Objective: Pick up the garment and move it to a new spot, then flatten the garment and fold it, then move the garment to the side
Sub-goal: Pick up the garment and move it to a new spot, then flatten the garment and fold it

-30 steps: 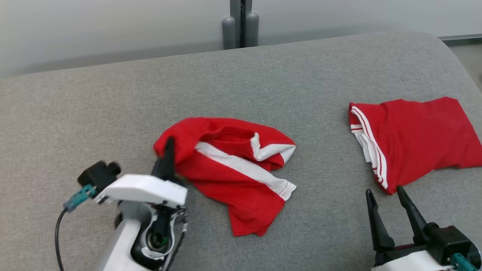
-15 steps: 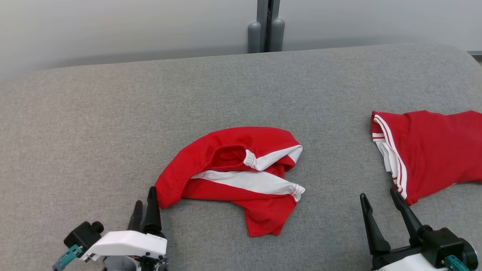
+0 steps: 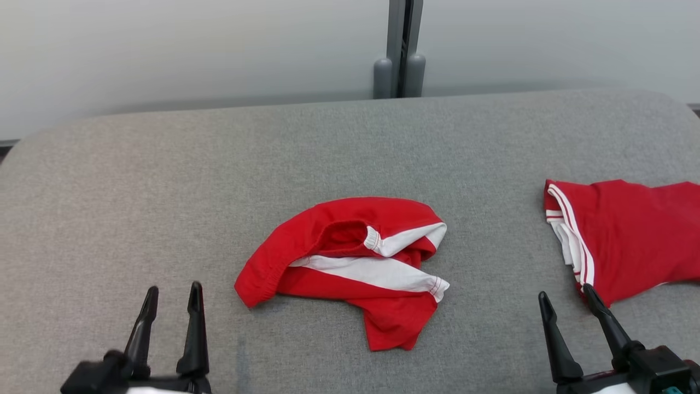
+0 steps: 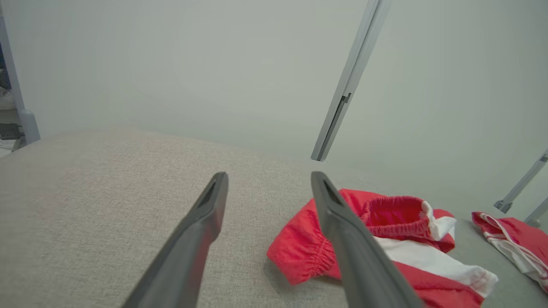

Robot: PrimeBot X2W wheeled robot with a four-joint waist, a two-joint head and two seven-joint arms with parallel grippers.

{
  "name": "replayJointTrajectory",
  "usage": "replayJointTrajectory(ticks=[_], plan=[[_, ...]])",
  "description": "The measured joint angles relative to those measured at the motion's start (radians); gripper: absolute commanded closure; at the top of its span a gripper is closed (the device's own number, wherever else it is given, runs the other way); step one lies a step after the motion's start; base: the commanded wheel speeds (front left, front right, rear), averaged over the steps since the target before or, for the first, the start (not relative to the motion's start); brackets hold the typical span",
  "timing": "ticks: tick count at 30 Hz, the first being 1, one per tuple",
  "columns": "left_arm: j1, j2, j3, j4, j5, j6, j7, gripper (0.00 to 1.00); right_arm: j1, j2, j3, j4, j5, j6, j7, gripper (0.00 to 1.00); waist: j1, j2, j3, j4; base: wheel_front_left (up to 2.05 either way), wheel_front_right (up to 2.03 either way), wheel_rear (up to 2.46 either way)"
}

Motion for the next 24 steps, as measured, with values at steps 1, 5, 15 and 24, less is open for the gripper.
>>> replayJointTrajectory(ticks=[1, 5, 15, 24], plan=[[0.017, -0.008, 0.015, -0.007, 0.03, -0.005, 0.0, 0.0, 0.006, 0.0, -0.004, -0.006, -0.003, 0.0, 0.0, 0.0, 0.0, 0.0, -0.008, 0.002, 0.0, 0.0, 0.0], [0.064, -0.029, 0.063, -0.028, 0.146, -0.044, 0.0, 0.0, 0.017, 0.0, -0.015, -0.028, -0.018, 0.0, 0.0, 0.0, 0.0, 0.0, -0.031, 0.014, 0.0, 0.0, 0.0], [0.112, -0.053, 0.135, 0.017, 0.24, -0.092, 0.0, 0.0, 0.033, 0.0, -0.02, -0.031, -0.022, 0.0, 0.0, 0.0, 0.0, 0.0, -0.076, 0.042, 0.0, 0.0, 0.0], [0.112, -0.056, 0.135, 0.026, 0.237, -0.102, 0.0, 0.0, 0.037, 0.0, -0.009, -0.026, -0.019, 0.0, 0.0, 0.0, 0.0, 0.0, -0.085, 0.038, 0.0, 0.0, 0.0]])
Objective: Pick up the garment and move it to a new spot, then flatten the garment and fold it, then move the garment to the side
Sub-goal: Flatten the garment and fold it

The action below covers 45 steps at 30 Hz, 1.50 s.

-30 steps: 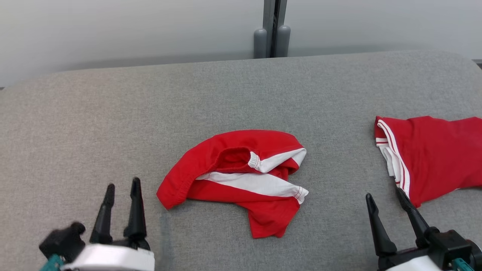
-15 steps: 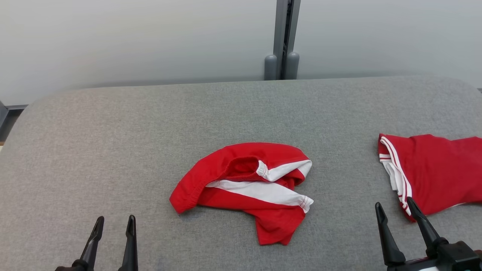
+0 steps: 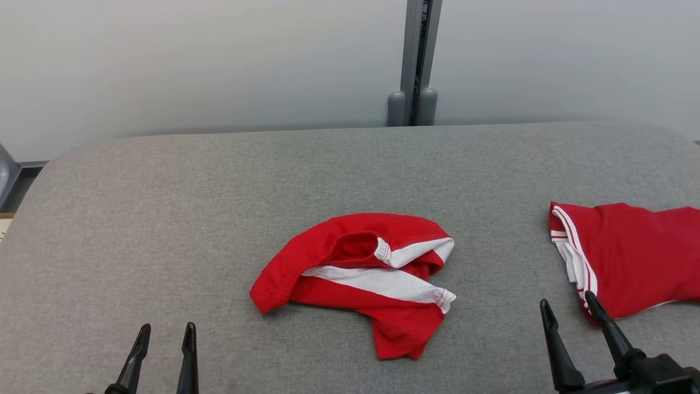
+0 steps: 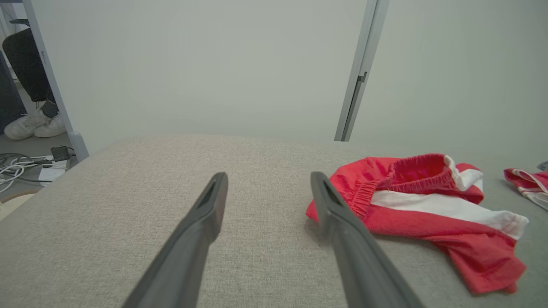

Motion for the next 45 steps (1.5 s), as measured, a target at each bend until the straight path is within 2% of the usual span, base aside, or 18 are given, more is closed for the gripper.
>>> replayJointTrajectory(ticks=[4, 7, 13, 18, 24, 26, 29, 33, 34, 35, 36, 39, 42, 45], plan=[[-0.001, 0.0, -0.01, -0.013, 0.004, -0.005, 0.0, 0.0, 0.0, 0.0, 0.003, 0.001, 0.003, 0.0, 0.0, 0.0, 0.0, 0.0, 0.004, -0.018, 0.0, 0.0, 0.0], [-0.016, 0.0, -0.061, -0.026, 0.026, -0.009, 0.0, 0.0, 0.0, 0.0, 0.002, 0.0, 0.005, 0.0, 0.0, 0.0, 0.0, 0.0, 0.012, -0.032, 0.0, 0.0, 0.0], [-0.132, 0.0, -0.263, -0.002, 0.01, -0.015, 0.0, 0.0, -0.012, 0.0, 0.016, 0.0, 0.008, 0.0, 0.0, 0.0, 0.0, 0.0, 0.041, -0.066, 0.0, 0.0, 0.0], [-0.291, 0.002, -0.426, 0.135, -0.026, -0.016, 0.0, 0.0, -0.039, -0.001, 0.045, 0.0, 0.021, 0.0, 0.0, 0.0, 0.0, 0.0, 0.082, -0.102, 0.0, 0.0, 0.0], [-0.48, 0.005, -0.45, 0.334, -0.055, -0.005, 0.096, 0.0, -0.076, 0.0, 0.055, 0.001, 0.041, 0.0, 0.0, 0.0, 0.0, 0.0, 0.139, -0.164, 0.0, 0.0, 0.0], [-0.519, 0.001, -0.448, 0.371, -0.065, 0.015, 0.146, 0.0, -0.078, 0.0, 0.053, 0.002, 0.048, 0.0, 0.0, 0.0, 0.0, 0.0, 0.153, -0.187, 0.0, 0.0, 0.0], [-0.543, 0.0, -0.439, 0.389, -0.093, 0.036, 0.208, 0.0, -0.078, 0.0, 0.052, 0.004, 0.052, 0.0, 0.0, 0.0, 0.0, 0.0, 0.17, -0.216, 0.0, 0.0, 0.0], [-0.557, 0.002, -0.439, 0.376, -0.108, 0.04, 0.256, 0.0, -0.078, 0.0, 0.051, 0.003, 0.058, 0.0, 0.0, 0.0, 0.0, 0.0, 0.184, -0.238, 0.0, 0.0, 0.0], [-0.557, 0.004, -0.443, 0.367, -0.109, 0.035, 0.26, 0.53, -0.078, 0.0, 0.049, 0.003, 0.058, 0.0, 0.0, 0.0, 0.0, 0.0, 0.186, -0.239, 0.0, 0.0, 0.0], [-0.558, 0.005, -0.444, 0.355, -0.117, 0.031, 0.26, 0.83, -0.078, 0.0, 0.047, 0.003, 0.058, 0.0, 0.0, 0.0, 0.0, 0.0, 0.188, -0.239, 0.0, 0.0, 0.0], [-0.559, 0.005, -0.448, 0.342, -0.125, 0.026, 0.265, 1.0, -0.078, 0.0, 0.045, 0.003, 0.059, 0.0, 0.0, 0.0, 0.0, 0.0, 0.188, -0.237, 0.0, 0.0, 0.0], [-0.537, 0.003, -0.475, 0.253, -0.205, 0.001, 0.289, 1.0, -0.082, 0.0, 0.035, 0.004, 0.059, 0.0, 0.0, 0.0, 0.0, 0.0, 0.181, -0.222, 0.0, 0.0, 0.0], [-0.446, 0.003, -0.489, 0.143, -0.307, -0.007, 0.325, 1.0, -0.076, 0.0, 0.025, 0.005, 0.057, 0.0, 0.0, 0.0, 0.0, 0.0, 0.172, -0.202, 0.0, 0.0, 0.0], [-0.332, 0.009, -0.492, -0.011, -0.456, -0.009, 0.371, 1.0, -0.061, 0.0, 0.016, 0.008, 0.053, 0.0, 0.0, 0.0, 0.0, 0.0, 0.159, -0.176, 0.0, 0.0, 0.0]])
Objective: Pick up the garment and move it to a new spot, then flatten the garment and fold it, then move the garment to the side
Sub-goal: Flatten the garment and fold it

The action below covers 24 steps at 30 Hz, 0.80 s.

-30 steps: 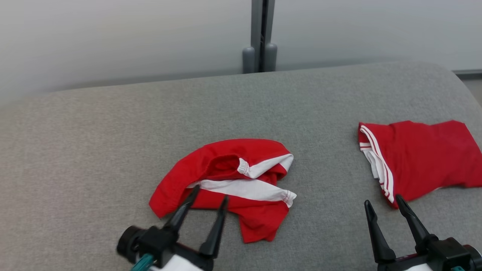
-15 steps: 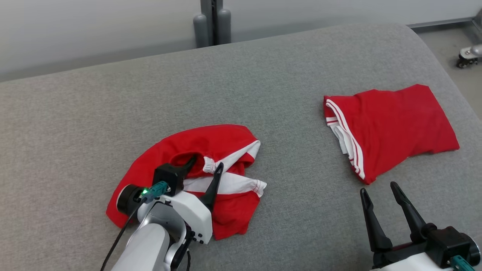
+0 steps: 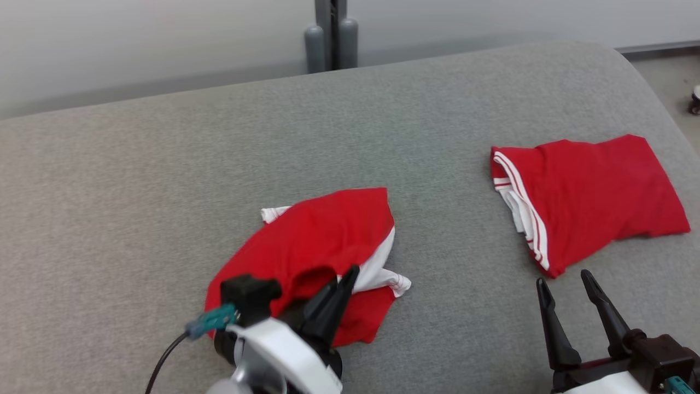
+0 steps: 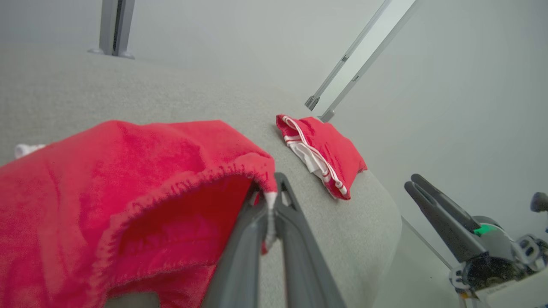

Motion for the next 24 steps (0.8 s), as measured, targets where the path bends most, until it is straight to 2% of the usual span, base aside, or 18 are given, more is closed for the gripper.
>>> replayJointTrajectory(ticks=[2, 3, 7, 9, 11, 12, 15, 23, 24], plan=[[0.08, 0.027, 0.008, -0.111, -0.094, -0.004, 0.024, 1.0, 0.007, 0.0, -0.003, 0.001, -0.004, 0.0, 0.0, 0.0, 0.0, 0.0, -0.008, 0.021, 0.0, 0.0, 0.0], [0.08, 0.027, 0.008, -0.111, -0.094, -0.004, 0.024, 1.0, 0.007, 0.0, -0.003, 0.001, -0.004, 0.0, 0.0, 0.0, 0.0, 0.0, -0.008, 0.021, 0.0, 0.0, 0.0], [0.224, 0.108, 0.073, -0.259, -0.28, -0.004, 0.07, 1.0, 0.016, 0.0, -0.011, 0.0, -0.012, 0.0, 0.0, 0.0, 0.0, 0.0, -0.021, 0.069, 0.0, 0.0, 0.0], [0.272, 0.158, 0.1, -0.286, -0.319, -0.006, 0.087, 1.0, 0.016, 0.0, -0.011, 0.001, -0.016, 0.0, 0.0, 0.0, 0.0, 0.0, -0.025, 0.096, 0.0, 0.0, 0.0], [0.315, 0.2, 0.16, -0.268, -0.352, 0.005, 0.086, 1.0, 0.016, 0.0, -0.008, 0.003, -0.024, 0.0, 0.0, 0.0, 0.0, 0.0, -0.03, 0.122, 0.0, 0.0, 0.0], [0.335, 0.208, 0.193, -0.247, -0.371, 0.025, 0.084, 1.0, 0.017, 0.0, -0.009, 0.003, -0.025, 0.0, 0.0, 0.0, 0.0, 0.0, -0.033, 0.134, 0.0, 0.0, 0.0], [0.359, 0.24, 0.262, -0.183, -0.357, 0.063, 0.049, 1.0, 0.018, 0.0, -0.011, 0.005, -0.034, 0.0, 0.0, 0.0, 0.0, 0.0, -0.043, 0.166, 0.0, 0.0, 0.0], [0.339, 0.214, 0.237, -0.078, -0.355, 0.044, 0.023, 1.0, 0.021, 0.0, 0.0, 0.014, -0.04, 0.0, 0.0, 0.0, 0.0, 0.0, -0.061, 0.215, 0.0, 0.0, 0.0], [0.333, 0.207, 0.231, -0.066, -0.352, 0.042, 0.015, 0.79, 0.021, 0.0, 0.001, 0.014, -0.04, 0.0, 0.0, 0.0, 0.0, 0.0, -0.061, 0.215, 0.0, 0.0, 0.0]])
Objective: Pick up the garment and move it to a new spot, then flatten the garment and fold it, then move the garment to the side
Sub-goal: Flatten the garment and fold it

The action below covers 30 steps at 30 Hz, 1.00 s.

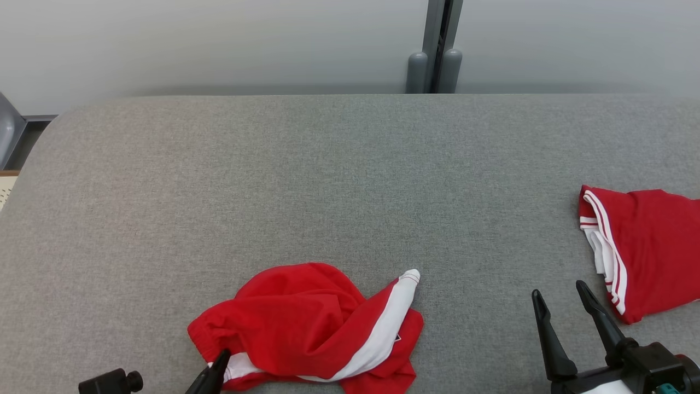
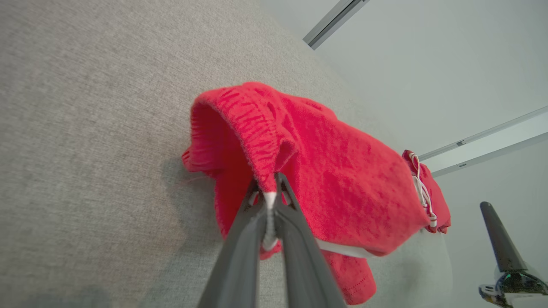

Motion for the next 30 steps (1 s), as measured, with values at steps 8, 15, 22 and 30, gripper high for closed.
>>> replayJointTrajectory(ticks=[8, 15, 22, 30], plan=[[-0.007, -0.009, -0.011, 0.055, 0.083, -0.01, -0.106, 0.0, 0.015, 0.0, -0.004, 0.002, -0.004, 0.0, 0.0, 0.0, 0.0, 0.0, -0.005, -0.015, 0.0, 0.0, 0.0], [0.02, -0.008, 0.025, 0.077, 0.169, 0.011, -0.264, 0.0, 0.03, 0.0, -0.019, -0.001, -0.004, 0.0, 0.0, 0.0, 0.0, 0.0, -0.024, -0.03, 0.0, 0.0, 0.0], [0.023, -0.032, 0.08, 0.098, 0.317, 0.057, -0.38, 0.0, 0.035, 0.0, -0.053, -0.022, -0.008, 0.0, 0.0, 0.0, 0.0, 0.0, -0.046, -0.032, 0.0, 0.0, 0.0], [-0.039, -0.157, 0.206, 0.083, 0.586, -0.001, -0.384, 0.0, 0.036, 0.0, -0.095, -0.033, -0.018, 0.0, 0.0, 0.0, 0.0, 0.0, -0.06, -0.023, 0.0, 0.0, 0.0]])
